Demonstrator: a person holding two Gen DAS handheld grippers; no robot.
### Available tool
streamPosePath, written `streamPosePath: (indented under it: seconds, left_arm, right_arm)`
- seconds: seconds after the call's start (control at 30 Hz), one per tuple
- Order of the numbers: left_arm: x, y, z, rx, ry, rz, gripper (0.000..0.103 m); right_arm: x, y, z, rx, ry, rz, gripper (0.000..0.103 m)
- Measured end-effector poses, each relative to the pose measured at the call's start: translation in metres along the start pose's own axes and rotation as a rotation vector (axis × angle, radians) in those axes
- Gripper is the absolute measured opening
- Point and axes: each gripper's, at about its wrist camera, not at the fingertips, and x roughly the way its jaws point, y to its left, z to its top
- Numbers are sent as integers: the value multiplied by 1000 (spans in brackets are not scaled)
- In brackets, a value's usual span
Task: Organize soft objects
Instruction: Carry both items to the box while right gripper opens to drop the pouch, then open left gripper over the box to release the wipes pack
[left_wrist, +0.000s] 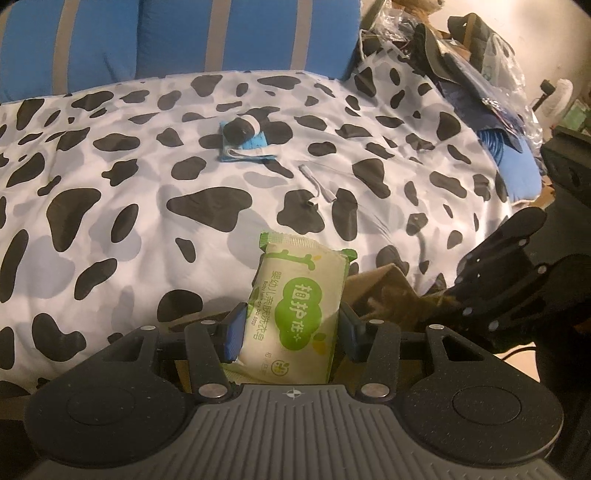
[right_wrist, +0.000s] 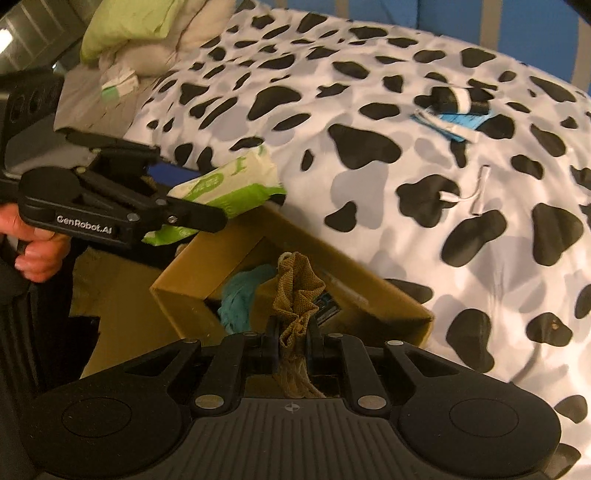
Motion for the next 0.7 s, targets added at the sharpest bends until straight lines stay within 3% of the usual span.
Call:
streamPosePath:
  seconds: [0.07, 0.13, 0.17, 0.2, 0.3, 0.7]
  left_arm:
    - [0, 0, 0, 0, 2, -1, 49]
    - [0, 0, -1, -2, 5, -2, 49]
    - [0, 0, -1, -1, 6, -3, 49]
    - [1, 0, -1, 0, 7, -4, 49]
    - [1, -2, -1, 8, 10, -10, 49]
    - [9, -15, -3, 81, 47, -71, 49]
  right_arm:
    - [5, 2, 0, -12, 31, 4, 20]
    - [12, 3, -1, -18, 66, -18, 40]
    - [13, 4, -1, -24, 73, -35, 63]
    - [13, 4, -1, -30, 68, -51, 74]
    - [4, 0, 0, -12, 18, -82, 93]
    - [-17, -32, 7, 163, -119, -245, 99]
